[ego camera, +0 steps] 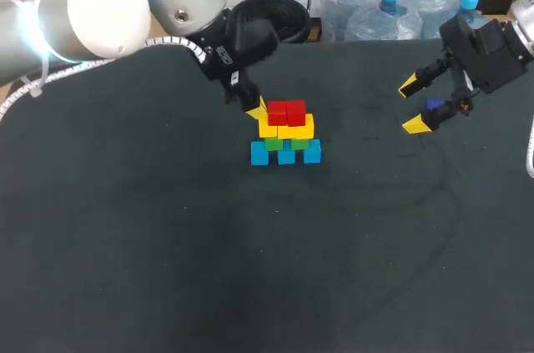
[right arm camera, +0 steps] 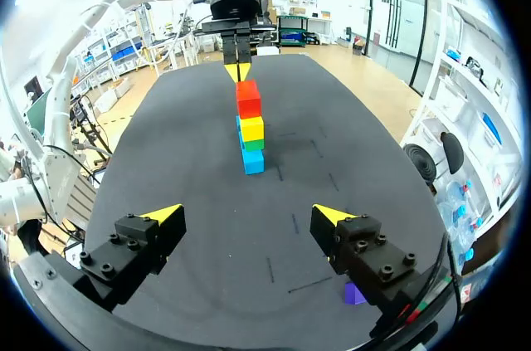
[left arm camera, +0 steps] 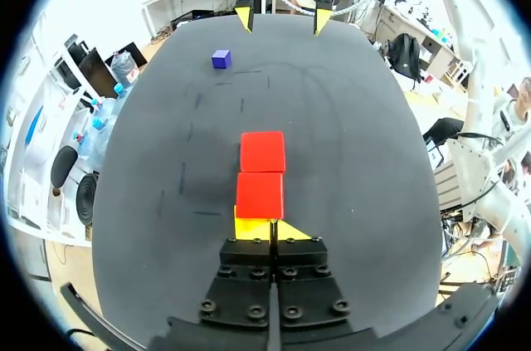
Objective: Place the blue cubes, place green cubes on the blue cubes, place the yellow cubes on the green cubes, then place the red cubes on the yellow cubes, and place purple cube on the red cubes.
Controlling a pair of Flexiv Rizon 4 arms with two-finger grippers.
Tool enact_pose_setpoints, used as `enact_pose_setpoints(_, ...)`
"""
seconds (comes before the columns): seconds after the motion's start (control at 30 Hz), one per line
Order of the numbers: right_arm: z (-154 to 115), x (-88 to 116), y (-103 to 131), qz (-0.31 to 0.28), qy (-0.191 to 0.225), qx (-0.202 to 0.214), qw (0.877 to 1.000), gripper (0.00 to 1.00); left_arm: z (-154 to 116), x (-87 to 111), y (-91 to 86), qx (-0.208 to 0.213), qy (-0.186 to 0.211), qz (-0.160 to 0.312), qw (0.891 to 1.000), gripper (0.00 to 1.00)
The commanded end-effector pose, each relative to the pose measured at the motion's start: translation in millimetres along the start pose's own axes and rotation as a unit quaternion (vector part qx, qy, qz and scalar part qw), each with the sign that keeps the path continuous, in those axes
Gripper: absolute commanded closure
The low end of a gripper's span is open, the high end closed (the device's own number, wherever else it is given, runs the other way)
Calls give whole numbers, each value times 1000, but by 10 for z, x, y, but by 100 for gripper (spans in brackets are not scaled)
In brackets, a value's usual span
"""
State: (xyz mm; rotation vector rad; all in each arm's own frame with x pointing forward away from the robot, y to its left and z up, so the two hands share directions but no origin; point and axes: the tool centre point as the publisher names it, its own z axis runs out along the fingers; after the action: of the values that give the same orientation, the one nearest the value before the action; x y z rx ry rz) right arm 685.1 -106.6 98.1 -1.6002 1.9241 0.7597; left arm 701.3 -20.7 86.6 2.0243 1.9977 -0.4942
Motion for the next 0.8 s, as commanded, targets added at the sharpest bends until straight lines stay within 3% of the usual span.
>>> enact_pose_setpoints(0.03,8,2,-10,0,-1,-1,1000,0,0,-5,30,3,1,1,1000,100)
enact_pose_setpoints(0.67,8,2,-10,0,-1,-1,1000,0,-111,85,-3,-3,5,-5,1000,100)
enact_pose_setpoints(0.73,8,2,-10,0,-1,-1,1000,0,-158,127,-32,-5,10,-4,1000,50)
enact_pose_setpoints(0.8,8,2,-10,0,-1,-1,1000,0,-213,172,-63,-8,19,-5,1000,44)
